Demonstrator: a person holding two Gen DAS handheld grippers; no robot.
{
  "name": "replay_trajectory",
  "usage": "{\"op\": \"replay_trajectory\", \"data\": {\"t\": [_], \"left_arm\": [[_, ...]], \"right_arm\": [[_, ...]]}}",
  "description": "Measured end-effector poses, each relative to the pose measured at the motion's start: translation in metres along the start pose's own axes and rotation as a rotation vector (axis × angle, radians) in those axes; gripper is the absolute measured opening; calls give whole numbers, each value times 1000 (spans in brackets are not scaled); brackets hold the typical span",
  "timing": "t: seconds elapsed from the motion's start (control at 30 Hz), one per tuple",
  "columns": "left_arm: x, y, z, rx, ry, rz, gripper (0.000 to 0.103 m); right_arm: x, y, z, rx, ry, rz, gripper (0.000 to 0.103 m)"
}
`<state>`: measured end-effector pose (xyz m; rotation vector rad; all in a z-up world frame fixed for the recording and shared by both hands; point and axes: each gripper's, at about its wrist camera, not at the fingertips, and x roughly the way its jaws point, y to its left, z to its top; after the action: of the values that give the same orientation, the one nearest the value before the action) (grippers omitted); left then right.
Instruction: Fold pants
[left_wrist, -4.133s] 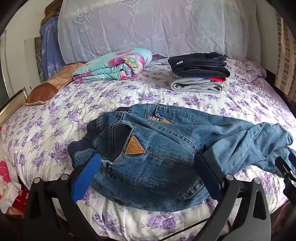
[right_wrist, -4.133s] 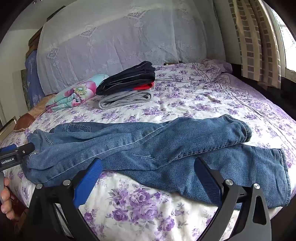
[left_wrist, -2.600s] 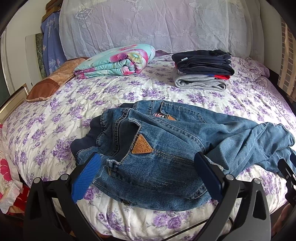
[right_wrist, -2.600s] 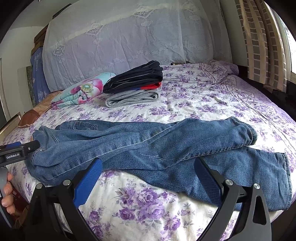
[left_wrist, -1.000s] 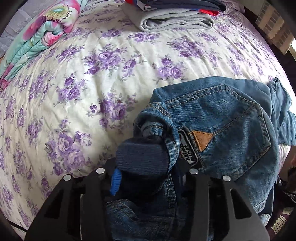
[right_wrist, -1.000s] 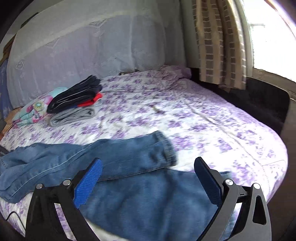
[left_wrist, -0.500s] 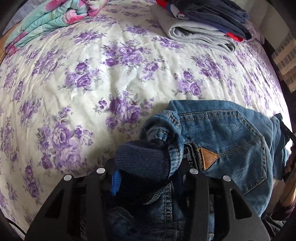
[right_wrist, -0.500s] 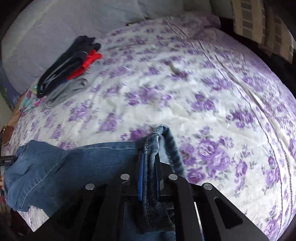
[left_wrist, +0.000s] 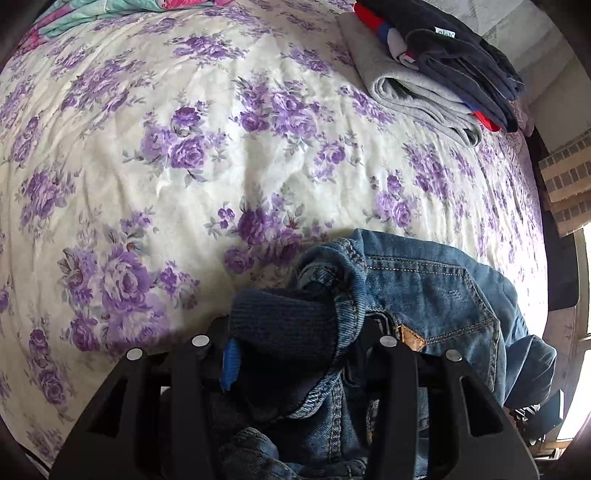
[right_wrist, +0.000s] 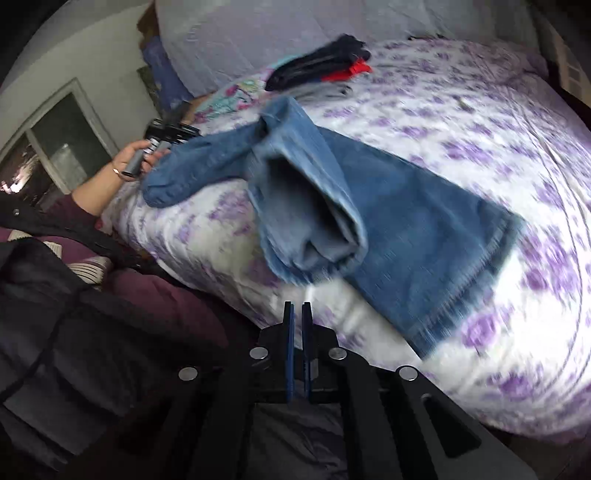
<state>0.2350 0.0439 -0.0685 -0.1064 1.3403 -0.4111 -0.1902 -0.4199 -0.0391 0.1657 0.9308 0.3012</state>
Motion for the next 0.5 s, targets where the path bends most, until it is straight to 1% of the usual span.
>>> {"op": "replay_trajectory", "data": {"t": [0.03, 0.07, 0.1, 0.13, 0.17, 0.2, 0.23, 0.27, 0.3, 0.33, 0.37, 0.4, 0.43, 0.47, 0.5], "left_arm": [[1, -2, 1, 2, 3, 11, 45], [2, -5, 1, 9, 4, 22, 46], [3, -8, 1, 19, 3, 33, 46], [5, -12, 2, 29, 3, 43, 48], [6, -15, 2, 38, 4, 48, 51], [8, -19, 2, 53, 6, 57, 51], [9, -24, 1, 82, 7, 75, 51], [11, -28, 1, 112, 8, 85, 51], [12, -33, 1, 144, 11, 92, 51], [13, -39, 1, 188, 17, 101, 51], [14, -42, 0, 213, 23, 104, 51], [15, -43, 1, 217, 29, 101, 51], [14, -41, 2, 208, 32, 93, 50], [13, -41, 3, 201, 27, 89, 43], [9, -43, 1, 216, 15, 94, 41]], "right_arm": [[-8, -9, -2, 46, -26, -68, 12], [-20, -17, -3, 88, -80, -128, 22], [-35, -25, 1, 133, -155, -184, 61], [-48, -31, 6, 170, -230, -243, 86], [-57, -36, 11, 197, -295, -298, 87], [-59, -42, 23, 218, -311, -311, 87], [-56, -48, 33, 236, -295, -314, 87], [-47, -56, 44, 266, -262, -346, 87], [-35, -66, 52, 298, -210, -373, 85], [-18, -76, 57, 338, -140, -387, 79], [-1, -87, 61, 387, -61, -375, 70], [14, -93, 61, 420, -11, -350, 55], [22, -93, 60, 419, -8, -369, 41], [23, -88, 62, 391, -29, -388, 27], [22, -84, 67, 372, -41, -373, 16]]}}
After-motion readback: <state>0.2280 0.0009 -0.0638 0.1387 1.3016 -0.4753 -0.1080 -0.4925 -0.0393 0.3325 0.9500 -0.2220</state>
